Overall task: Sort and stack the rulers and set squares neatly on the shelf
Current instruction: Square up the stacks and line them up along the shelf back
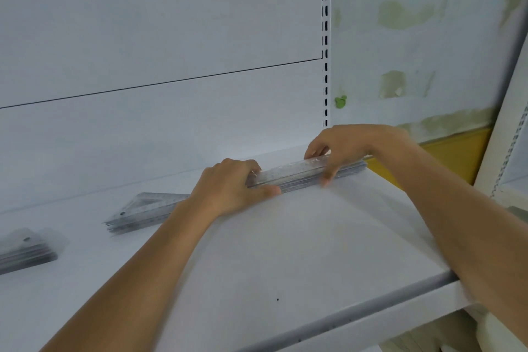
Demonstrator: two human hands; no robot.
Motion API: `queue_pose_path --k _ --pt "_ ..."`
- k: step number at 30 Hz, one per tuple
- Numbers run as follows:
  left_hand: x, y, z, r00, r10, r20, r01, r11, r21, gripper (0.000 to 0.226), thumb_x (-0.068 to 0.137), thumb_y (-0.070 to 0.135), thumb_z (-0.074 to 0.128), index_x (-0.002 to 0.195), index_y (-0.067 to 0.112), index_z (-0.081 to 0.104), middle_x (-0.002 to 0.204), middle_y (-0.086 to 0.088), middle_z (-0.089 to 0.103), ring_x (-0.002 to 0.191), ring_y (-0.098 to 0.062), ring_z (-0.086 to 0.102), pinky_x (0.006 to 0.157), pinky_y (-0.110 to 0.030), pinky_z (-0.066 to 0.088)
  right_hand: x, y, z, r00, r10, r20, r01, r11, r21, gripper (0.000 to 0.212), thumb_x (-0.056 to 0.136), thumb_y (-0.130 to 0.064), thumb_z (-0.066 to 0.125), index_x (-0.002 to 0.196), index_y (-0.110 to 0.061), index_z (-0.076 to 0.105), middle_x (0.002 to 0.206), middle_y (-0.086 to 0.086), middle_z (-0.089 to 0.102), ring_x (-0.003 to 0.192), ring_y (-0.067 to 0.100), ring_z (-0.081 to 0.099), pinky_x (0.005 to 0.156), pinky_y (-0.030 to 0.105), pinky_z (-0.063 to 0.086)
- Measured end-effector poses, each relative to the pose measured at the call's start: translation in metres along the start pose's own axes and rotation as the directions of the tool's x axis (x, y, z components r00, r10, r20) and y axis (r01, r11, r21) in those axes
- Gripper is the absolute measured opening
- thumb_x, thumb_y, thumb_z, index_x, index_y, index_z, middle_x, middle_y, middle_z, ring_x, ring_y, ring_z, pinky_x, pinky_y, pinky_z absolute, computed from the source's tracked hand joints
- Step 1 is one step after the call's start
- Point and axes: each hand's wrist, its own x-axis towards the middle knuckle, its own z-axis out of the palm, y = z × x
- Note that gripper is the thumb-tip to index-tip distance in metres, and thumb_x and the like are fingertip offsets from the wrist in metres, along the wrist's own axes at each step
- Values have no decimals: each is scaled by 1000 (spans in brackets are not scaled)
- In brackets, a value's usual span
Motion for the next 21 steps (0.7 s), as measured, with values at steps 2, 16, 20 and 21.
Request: queue_pose_path --k 2,16,20,21 --pt "0 -1 -1 1000 -2 -28 1 999 -38 54 71 70 55 106 29 58 90 13 53 92 -14 52 71 -29 32 -1 3 -1 1000 -18 -21 19 998 60 56 64 -37 81 116 -31 60 112 -15 59 110 6 53 95 25 38" --pt "2 2 2 999 -44 14 45 975 -217 31 77 60 58 70 30 50 70 9 51 76 -17 49 68 -30 35 2 8 0 998 -29 -63 34 997 71 59 65 -39 81 120 -26 61 124 -10 60 115 11 53 100 28 39" --pt "3 3 1 998 -58 30 63 979 -194 33 78 59 58 69 31 44 66 11 44 73 -16 44 67 -30 34 2 8 0 998 -36 -58 40 997 70 59 67 -38 80 121 -25 61 125 -9 59 114 10 52 96 25 38" --pt "3 4 1 998 -62 34 66 983 -170 33 79 60 57 70 31 44 66 12 44 73 -16 45 66 -29 33 1 8 1 998 -34 -57 38 997 72 59 67 -38 80 121 -24 61 125 -9 59 115 11 52 96 26 38"
